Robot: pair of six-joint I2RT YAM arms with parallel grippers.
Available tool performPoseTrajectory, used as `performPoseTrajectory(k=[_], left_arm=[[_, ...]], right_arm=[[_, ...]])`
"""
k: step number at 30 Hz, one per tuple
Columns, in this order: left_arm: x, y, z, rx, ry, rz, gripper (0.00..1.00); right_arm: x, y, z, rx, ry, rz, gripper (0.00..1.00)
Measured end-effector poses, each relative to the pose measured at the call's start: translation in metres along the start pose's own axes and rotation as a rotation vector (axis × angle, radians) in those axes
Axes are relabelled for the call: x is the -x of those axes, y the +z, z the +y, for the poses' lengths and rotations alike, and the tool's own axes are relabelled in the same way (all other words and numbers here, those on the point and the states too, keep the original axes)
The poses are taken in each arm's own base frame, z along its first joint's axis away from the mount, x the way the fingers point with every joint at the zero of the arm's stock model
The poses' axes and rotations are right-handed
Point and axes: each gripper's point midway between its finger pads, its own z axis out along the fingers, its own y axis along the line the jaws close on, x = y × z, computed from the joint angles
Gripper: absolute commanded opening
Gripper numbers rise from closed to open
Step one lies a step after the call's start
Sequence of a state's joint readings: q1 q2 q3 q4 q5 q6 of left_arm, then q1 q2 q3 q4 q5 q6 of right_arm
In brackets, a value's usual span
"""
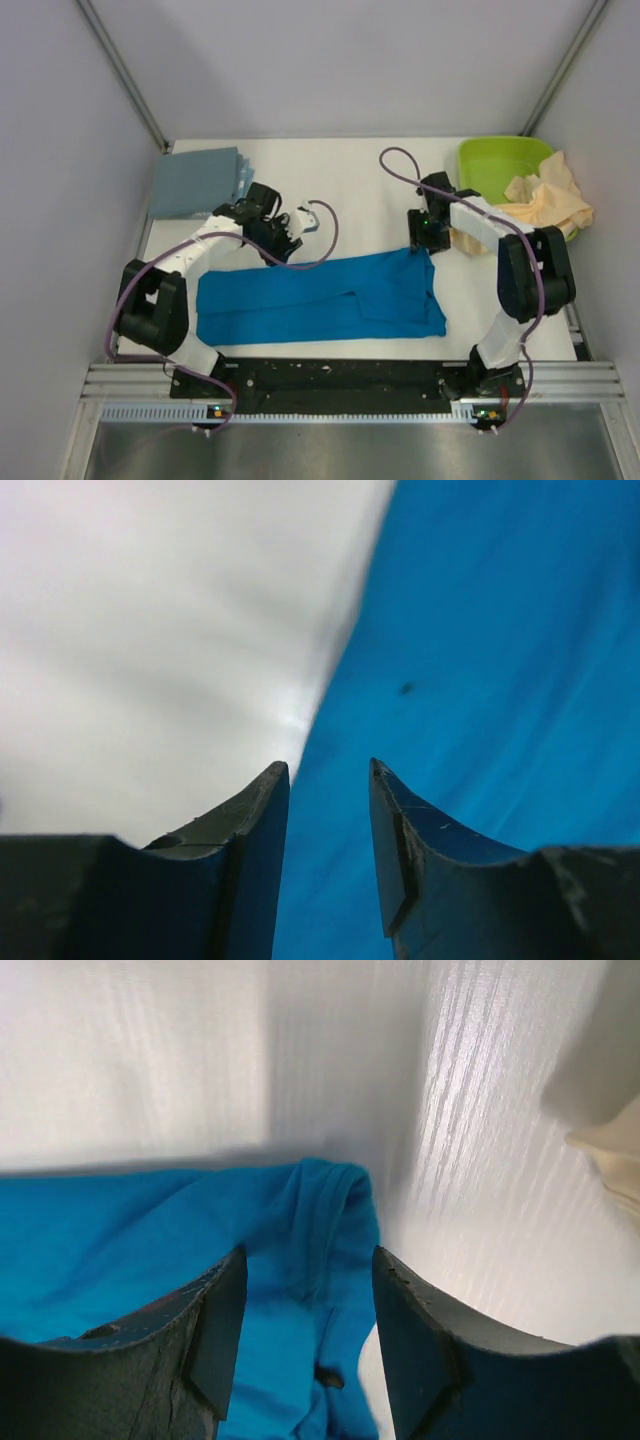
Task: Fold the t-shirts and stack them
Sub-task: Rotate the tshirt 90 degrees
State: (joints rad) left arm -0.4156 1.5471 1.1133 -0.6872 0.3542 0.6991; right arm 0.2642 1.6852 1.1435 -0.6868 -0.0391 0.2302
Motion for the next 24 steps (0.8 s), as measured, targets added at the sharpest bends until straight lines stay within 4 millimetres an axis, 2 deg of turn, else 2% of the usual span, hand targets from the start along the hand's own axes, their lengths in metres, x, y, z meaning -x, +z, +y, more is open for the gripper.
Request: performPoseTrajectory(k=[2, 3, 4, 7, 10, 11, 14, 17, 18, 19, 21, 23, 24], left_arm=[[-0.03, -0.001, 0.016, 0.058, -0.084, 0.053, 0.46], [-0.047, -0.004, 0.025, 0.089, -0.135, 0.077, 0.47], [-0.061, -0.007, 0.033, 0.117, -0.178, 0.095, 0.48], [-0.106, -0.027, 0.057, 0.216, -0.322, 0.129, 0.5], [-0.135, -0.047, 0.064, 0.292, -0.402, 0.147, 0.52], [-0.141, -0.052, 0.064, 0.309, -0.413, 0.155, 0.52], [-0.147, -0.056, 0.057, 0.32, -0.416, 0.169, 0.54], [-0.154, -0.053, 0.046, 0.304, -0.423, 0.185, 0.55], [-0.157, -0.051, 0.041, 0.296, -0.428, 0.193, 0.55], [-0.161, -0.049, 0.036, 0.285, -0.434, 0.203, 0.55], [-0.167, -0.046, 0.027, 0.264, -0.444, 0.22, 0.56], [-0.173, -0.043, 0.02, 0.246, -0.452, 0.236, 0.55], [-0.175, -0.042, 0.017, 0.24, -0.454, 0.244, 0.56]], right_arm=[[0.0, 0.018, -0.006, -0.023, -0.006, 0.033, 0.17], [-0.001, 0.025, -0.009, -0.03, -0.016, 0.051, 0.05], [-0.002, 0.033, -0.011, -0.033, -0.02, 0.074, 0.0], [0.016, 0.038, -0.009, -0.03, -0.03, 0.071, 0.0], [0.048, 0.048, -0.004, -0.02, -0.048, 0.06, 0.0], [0.066, 0.055, 0.001, -0.006, -0.053, 0.051, 0.05], [0.141, 0.077, 0.025, 0.072, -0.062, -0.035, 0.43], [0.228, 0.097, 0.049, 0.152, -0.077, -0.199, 0.58], [0.244, 0.1, 0.054, 0.168, -0.081, -0.239, 0.6], [0.254, 0.102, 0.058, 0.184, -0.085, -0.267, 0.61], [0.257, 0.1, 0.057, 0.181, -0.085, -0.275, 0.62], [0.251, 0.095, 0.051, 0.153, -0.089, -0.27, 0.63], [0.242, 0.09, 0.045, 0.126, -0.09, -0.254, 0.64]])
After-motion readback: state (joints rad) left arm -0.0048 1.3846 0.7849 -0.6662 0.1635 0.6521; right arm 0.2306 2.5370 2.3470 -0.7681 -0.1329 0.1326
